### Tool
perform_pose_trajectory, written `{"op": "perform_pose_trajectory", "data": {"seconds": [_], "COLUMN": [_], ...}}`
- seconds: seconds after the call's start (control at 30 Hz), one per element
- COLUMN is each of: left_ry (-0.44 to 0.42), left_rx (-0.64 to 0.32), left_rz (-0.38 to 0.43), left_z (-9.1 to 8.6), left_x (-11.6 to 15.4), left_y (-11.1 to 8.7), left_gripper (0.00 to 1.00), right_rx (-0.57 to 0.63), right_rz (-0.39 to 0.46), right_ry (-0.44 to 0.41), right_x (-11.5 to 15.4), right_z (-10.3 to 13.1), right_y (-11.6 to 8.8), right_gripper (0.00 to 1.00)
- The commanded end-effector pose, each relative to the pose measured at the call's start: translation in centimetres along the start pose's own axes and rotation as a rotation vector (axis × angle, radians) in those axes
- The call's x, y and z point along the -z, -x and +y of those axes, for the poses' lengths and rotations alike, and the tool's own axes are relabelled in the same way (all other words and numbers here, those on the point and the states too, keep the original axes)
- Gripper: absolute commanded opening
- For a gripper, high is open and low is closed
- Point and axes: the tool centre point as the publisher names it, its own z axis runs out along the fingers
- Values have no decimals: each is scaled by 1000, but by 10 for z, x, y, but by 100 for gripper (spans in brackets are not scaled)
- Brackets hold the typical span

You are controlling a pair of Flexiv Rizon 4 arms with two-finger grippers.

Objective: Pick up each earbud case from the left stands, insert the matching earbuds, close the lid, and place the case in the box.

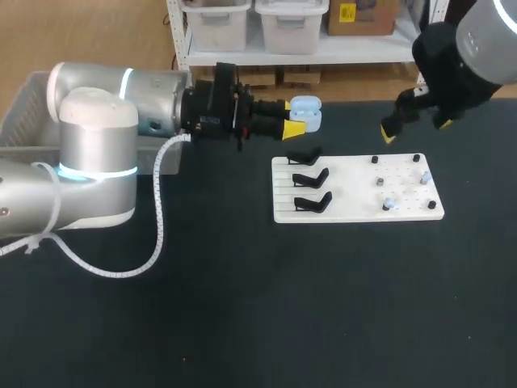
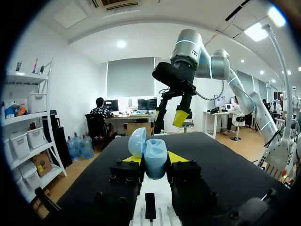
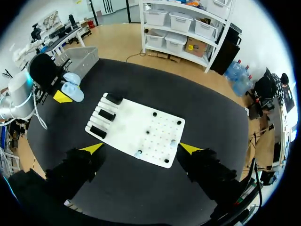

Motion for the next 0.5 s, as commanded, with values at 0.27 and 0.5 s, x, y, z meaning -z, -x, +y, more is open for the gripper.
{"op": "perform_pose_trajectory", "data": {"seconds": [0.27, 0.5], "left_ry": [28, 20], "left_rx": [-13, -16], "left_rz": [-16, -21], "left_z": [-7, -8], "left_x": [-4, -7], "left_y": [-3, -3], "left_gripper": [0, 0], "right_rx": [38, 46], "right_rz": [121, 155], "right_ry": [4, -29], "right_x": [-27, -36], "right_z": [-23, -34], "right_y": [-18, -29], "right_gripper": [100, 100]}}
